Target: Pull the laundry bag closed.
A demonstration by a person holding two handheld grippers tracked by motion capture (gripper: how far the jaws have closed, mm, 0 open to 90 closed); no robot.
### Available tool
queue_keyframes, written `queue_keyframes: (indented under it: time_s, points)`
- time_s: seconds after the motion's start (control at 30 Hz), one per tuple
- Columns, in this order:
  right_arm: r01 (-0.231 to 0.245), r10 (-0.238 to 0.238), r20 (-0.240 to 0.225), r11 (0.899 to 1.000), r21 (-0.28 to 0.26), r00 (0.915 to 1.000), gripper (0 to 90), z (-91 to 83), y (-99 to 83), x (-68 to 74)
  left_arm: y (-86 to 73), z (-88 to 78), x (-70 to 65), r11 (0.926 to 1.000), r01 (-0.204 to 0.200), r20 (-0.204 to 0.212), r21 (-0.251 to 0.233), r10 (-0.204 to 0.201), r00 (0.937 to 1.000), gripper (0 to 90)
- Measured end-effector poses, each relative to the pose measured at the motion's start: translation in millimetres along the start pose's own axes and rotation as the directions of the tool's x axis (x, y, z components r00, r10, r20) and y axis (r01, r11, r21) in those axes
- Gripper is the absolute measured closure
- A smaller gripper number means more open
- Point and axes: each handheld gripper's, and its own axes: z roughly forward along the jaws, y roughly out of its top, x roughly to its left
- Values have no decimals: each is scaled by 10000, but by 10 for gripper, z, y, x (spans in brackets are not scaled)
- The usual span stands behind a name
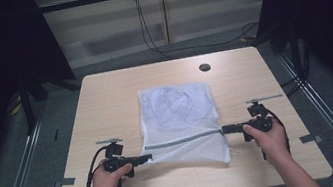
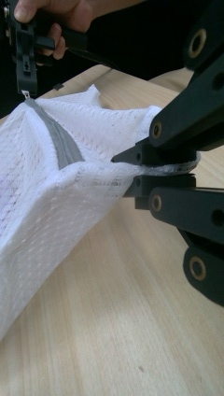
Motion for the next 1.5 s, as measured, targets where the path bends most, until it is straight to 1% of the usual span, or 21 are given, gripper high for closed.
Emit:
queue_keyframes:
  time_s: [0.07, 0.13, 0.17, 0.3, 0.37, 0.43, 0.5, 0.57, 0.7, 0.83, 0.93, 1.0, 1.07, 1.17, 1.23, 1.27, 1.3, 1.37, 1.4, 1.43, 1.5]
  points:
    - [-121, 120, -140, 9999, -57, 9998, 869, -15, 1, -13, -4, 5, 1, 10000, -9, 33, 24, 9, 10000, 886]
    - [-65, 65, -103, 10000, -33, 9999, 869, -13, -1, -13, -2, 11, 5, 10000, -72, -20, 58, 72, 10000, 887]
    - [-45, 44, -92, 10000, -14, 9999, 869, -12, -1, -15, -2, 11, 5, 10000, -38, -4, 35, 38, 10000, 887]
    - [-74, 74, -105, 10000, -5, 9999, 869, -19, -1, -22, 0, 12, 3, 9999, -88, 10, 75, 88, 10000, 887]
    - [-100, 100, -71, 9999, -39, 9999, 869, -22, -4, -28, -1, 11, 6, 9999, -105, -62, 97, 106, 9999, 887]
    - [-171, 171, 27, 9998, -68, 9999, 869, -42, -7, -52, 0, 2, 12, 10000, -51, -63, 48, 51, 10000, 887]
    - [-319, 317, -100, 9994, -162, 9994, 869, -59, -15, -82, -2, 2, 10, 10000, -51, -28, 67, 52, 10000, 887]
    - [-225, 225, -13, 9997, -119, 9997, 869, -58, -19, -84, -4, 8, 7, 9999, -65, -65, 91, 66, 10000, 887]
    - [-267, 267, 34, 9996, -68, 9996, 869, -57, -18, -73, -1, 6, 9, 10000, -45, -32, 81, 45, 10000, 887]
    - [-185, 186, 137, 9998, -73, 9997, 869, -62, -18, -79, -2, 14, 2, 9999, -40, 15, 117, 40, 10000, 887]
    - [-178, 179, 246, 9998, -53, 9995, 869, -64, -17, -74, -2, 13, -4, 9999, -64, -31, 143, 64, 10000, 887]
    - [-119, 121, 433, 9999, -42, 9990, 869, -73, -17, -80, 0, 9, 2, 9999, -104, -21, 132, 104, 9999, 887]
    - [-205, 209, 343, 9997, -126, 9992, 869, -88, -18, -97, -1, 11, -2, 9999, -65, 29, 106, 65, 10000, 887]
    - [-206, 210, 396, 9997, -103, 9990, 869, -90, -18, -98, -3, 18, -4, 9999, -49, 20, 137, 48, 10000, 887]
    - [-160, 163, 472, 9999, -64, 9988, 869, -88, -17, -97, 0, 15, -9, 9999, -9, -13, 112, 9, 10000, 887]
    - [-124, 126, 614, 9999, -47, 9980, 870, -90, -16, -94, 1, 8, 0, 9999, -125, -64, 89, 125, 9999, 888]
    - [29, -31, 788, 10000, 21, 9969, 869, -92, -14, -98, 2, 2, -4, 10000, 0, -26, 5, 0, 10000, 887]
    - [-68, 70, 667, 10000, -36, 9977, 870, -101, -12, -100, 6, -4, 0, 10000, -40, 6, -2, 40, 10000, 887]
    - [-35, 39, 687, 10000, -64, 9976, 869, -103, -10, -97, 3, 2, -3, 10000, 2, -28, 1, -2, 10000, 888]
    - [21, -17, 720, 10000, -57, 9974, 869, -98, -9, -93, 3, 4, 2, 10000, -52, -28, 17, 52, 10000, 888]
    - [4, -2, 764, 10000, -26, 9971, 870, -98, -12, -93, 3, 3, -2, 10000, -30, -8, 13, 30, 10000, 888]
